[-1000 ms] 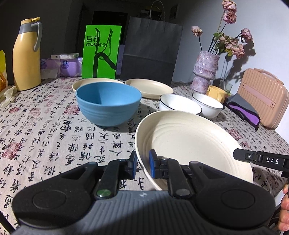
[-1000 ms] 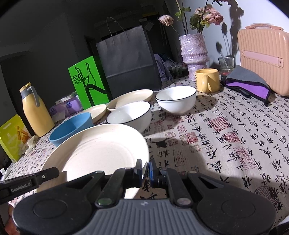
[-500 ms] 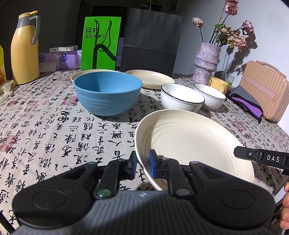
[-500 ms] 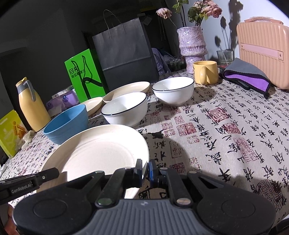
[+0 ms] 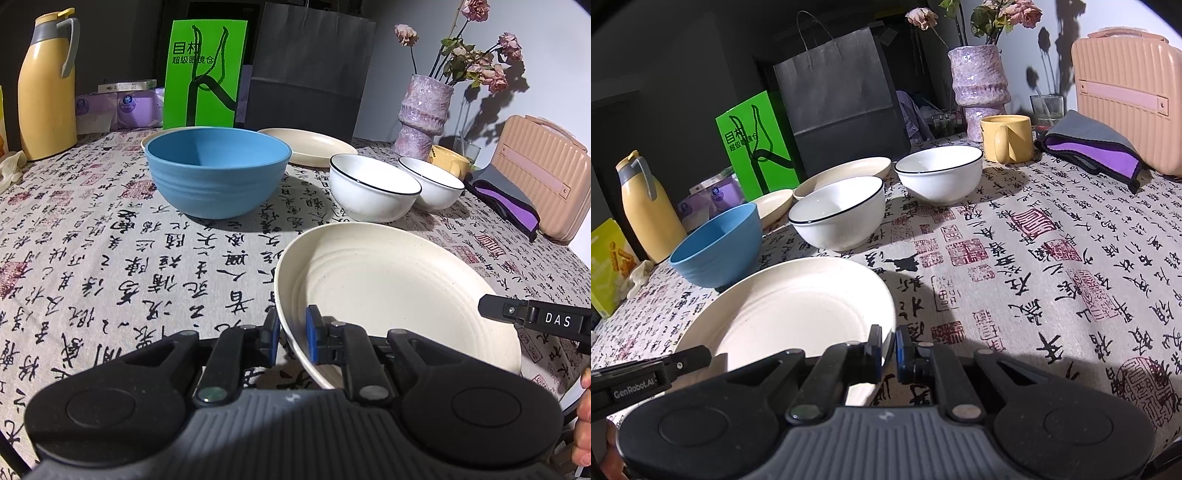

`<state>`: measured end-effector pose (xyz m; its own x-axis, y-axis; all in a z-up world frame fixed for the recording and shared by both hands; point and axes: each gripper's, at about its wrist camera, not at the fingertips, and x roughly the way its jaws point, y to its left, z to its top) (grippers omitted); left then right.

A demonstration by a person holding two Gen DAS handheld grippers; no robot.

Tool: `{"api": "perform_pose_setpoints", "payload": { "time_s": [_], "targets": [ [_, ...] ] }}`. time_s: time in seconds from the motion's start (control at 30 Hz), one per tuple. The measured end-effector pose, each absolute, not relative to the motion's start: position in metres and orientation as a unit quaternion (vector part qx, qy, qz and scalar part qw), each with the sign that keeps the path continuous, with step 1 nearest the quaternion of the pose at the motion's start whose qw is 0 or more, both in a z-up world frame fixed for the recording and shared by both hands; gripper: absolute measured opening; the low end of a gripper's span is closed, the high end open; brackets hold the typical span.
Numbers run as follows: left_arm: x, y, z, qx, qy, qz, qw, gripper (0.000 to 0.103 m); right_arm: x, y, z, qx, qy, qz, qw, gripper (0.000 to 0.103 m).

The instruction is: Organize plates and bowls

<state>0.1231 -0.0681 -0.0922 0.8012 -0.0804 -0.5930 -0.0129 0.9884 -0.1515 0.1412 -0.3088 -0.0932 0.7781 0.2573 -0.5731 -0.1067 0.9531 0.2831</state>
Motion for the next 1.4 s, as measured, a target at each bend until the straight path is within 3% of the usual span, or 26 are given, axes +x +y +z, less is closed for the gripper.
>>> {"api": "perform_pose_setpoints", "payload": {
  "time_s": [0.57, 0.83, 0.97, 1.03, 1.1, 1.3, 1.4],
  "targets": [
    [0.126, -0.075, -0.093, -0.054, 0.328, -0.012, 0.943, 0.018, 0.139, -0.315, -0.099, 0.133, 0.309, 0.105, 0.936, 0.009],
    [0.119, -0.076, -0.08, -0.049, 0.307, -0.011, 0.95, 0.04, 0.133, -0.322, -0.093, 0.148, 0.295, 0.12, 0.936, 0.016],
    [0.113, -0.077, -0.071, -0.044, 0.29, -0.006, 0.956, 0.067, 0.128, -0.323, -0.088, 0.15, 0.282, 0.131, 0.938, 0.026],
    [0.11, -0.078, -0.067, -0.039, 0.28, -0.003, 0.959, 0.084, 0.125, -0.322, -0.086, 0.149, 0.274, 0.138, 0.94, 0.038],
    [0.107, -0.078, -0.064, -0.038, 0.273, -0.004, 0.961, 0.1, 0.122, -0.321, -0.083, 0.147, 0.267, 0.142, 0.942, 0.062],
    [0.101, -0.077, -0.057, -0.042, 0.263, -0.011, 0.964, 0.103, 0.116, -0.322, -0.078, 0.151, 0.251, 0.149, 0.945, 0.098],
    [0.1, -0.076, -0.057, -0.044, 0.263, -0.011, 0.964, 0.103, 0.113, -0.323, -0.076, 0.155, 0.246, 0.15, 0.945, 0.103]
  ]
}}
